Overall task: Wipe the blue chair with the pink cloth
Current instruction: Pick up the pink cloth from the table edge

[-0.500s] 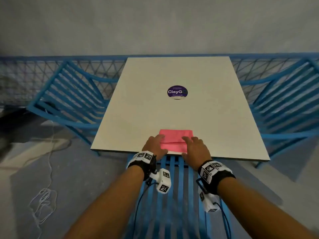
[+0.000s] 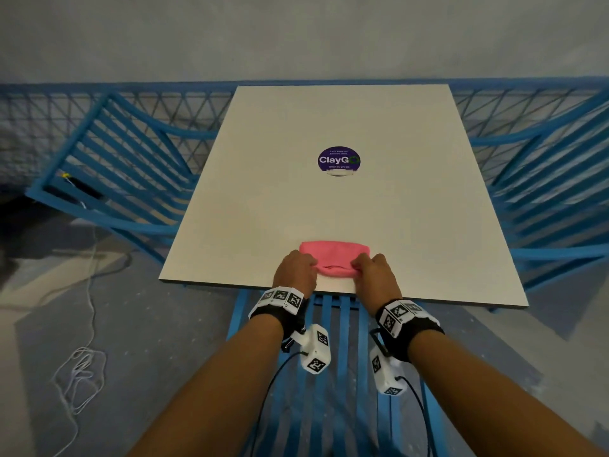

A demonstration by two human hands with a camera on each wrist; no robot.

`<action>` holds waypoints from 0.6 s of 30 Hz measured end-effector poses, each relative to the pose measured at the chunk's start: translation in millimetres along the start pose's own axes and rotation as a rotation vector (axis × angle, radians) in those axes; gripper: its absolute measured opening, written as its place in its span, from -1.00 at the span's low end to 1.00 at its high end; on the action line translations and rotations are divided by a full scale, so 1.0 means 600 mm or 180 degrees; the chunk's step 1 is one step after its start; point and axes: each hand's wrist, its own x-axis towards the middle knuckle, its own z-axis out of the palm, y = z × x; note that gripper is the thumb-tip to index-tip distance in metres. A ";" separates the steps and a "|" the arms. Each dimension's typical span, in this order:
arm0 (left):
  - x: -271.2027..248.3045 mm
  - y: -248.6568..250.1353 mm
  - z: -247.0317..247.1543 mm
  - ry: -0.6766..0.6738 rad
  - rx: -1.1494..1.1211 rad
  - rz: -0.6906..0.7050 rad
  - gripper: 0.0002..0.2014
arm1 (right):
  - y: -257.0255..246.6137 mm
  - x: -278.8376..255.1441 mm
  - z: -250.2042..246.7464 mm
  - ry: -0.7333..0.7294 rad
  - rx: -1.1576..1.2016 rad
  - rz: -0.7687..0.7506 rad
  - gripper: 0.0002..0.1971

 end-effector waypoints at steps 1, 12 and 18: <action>0.001 0.003 -0.005 0.0031 -0.0007 -0.0019 -0.72 | 0.001 0.002 -0.002 0.0004 -0.0001 -0.0040 -0.64; -0.123 0.034 -0.227 -0.0392 -0.0407 -0.0109 -0.82 | -0.094 -0.079 -0.188 -0.0350 0.0175 -0.0622 -0.87; -0.286 0.035 -0.380 -0.0386 -0.0385 0.0338 -0.89 | -0.220 -0.233 -0.337 -0.1238 0.0582 -0.0777 -0.91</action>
